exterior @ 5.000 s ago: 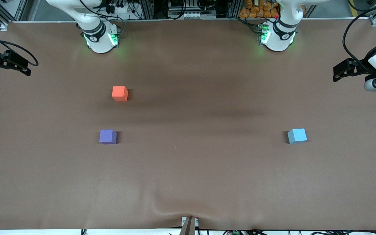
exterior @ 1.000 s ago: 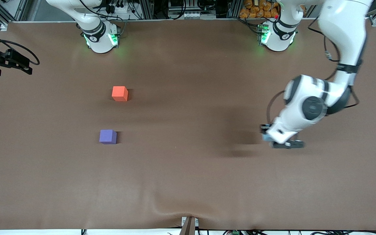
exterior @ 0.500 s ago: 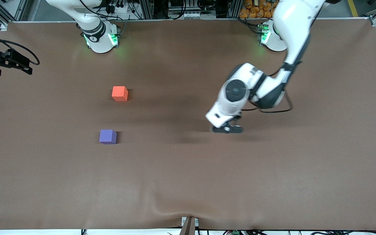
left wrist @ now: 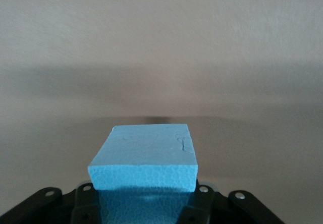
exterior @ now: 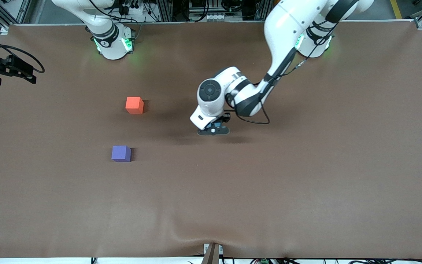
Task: Place blue block between orange and purple blocks
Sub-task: 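Carry the blue cube toward the table middle and release it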
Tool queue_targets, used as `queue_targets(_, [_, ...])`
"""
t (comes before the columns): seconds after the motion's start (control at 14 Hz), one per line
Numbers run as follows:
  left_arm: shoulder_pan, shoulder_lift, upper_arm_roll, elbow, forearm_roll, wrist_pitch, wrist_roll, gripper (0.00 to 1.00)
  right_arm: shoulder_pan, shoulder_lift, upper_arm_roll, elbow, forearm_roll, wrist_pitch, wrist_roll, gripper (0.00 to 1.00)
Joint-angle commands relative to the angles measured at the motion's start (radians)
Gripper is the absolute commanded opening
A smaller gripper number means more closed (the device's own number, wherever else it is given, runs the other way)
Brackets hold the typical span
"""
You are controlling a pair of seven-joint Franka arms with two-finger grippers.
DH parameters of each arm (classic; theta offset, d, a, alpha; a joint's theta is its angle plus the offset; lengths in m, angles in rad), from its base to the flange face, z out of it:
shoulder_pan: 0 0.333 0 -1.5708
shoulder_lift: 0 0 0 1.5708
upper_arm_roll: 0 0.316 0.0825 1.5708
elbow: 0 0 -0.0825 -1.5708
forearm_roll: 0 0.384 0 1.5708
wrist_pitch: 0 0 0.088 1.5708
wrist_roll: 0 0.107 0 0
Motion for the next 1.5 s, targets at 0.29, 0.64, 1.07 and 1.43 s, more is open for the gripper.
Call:
queue_targets(0.29, [-0.067,0.039,0.050,0.043,0.024,-0.001,-0.008,1.00,-0.002,0.005,-0.002,0.015,0.011,-0.011,-0.005,1.00])
queue_targets(0.64, [-0.031,-0.061,0.062,0.043,0.047,-0.029,-0.008,1.00,0.001,0.006,-0.002,0.015,0.009,-0.009,-0.004,1.00])
queue_targets(1.07, [0.166,-0.278,0.059,0.042,0.052,-0.096,0.116,1.00,0.027,0.097,0.004,0.019,0.006,-0.014,-0.007,1.00])
queue_targets(1.43, [0.366,-0.383,0.051,0.039,0.036,-0.261,0.342,1.00,0.091,0.150,0.006,0.023,0.008,-0.014,0.001,1.00])
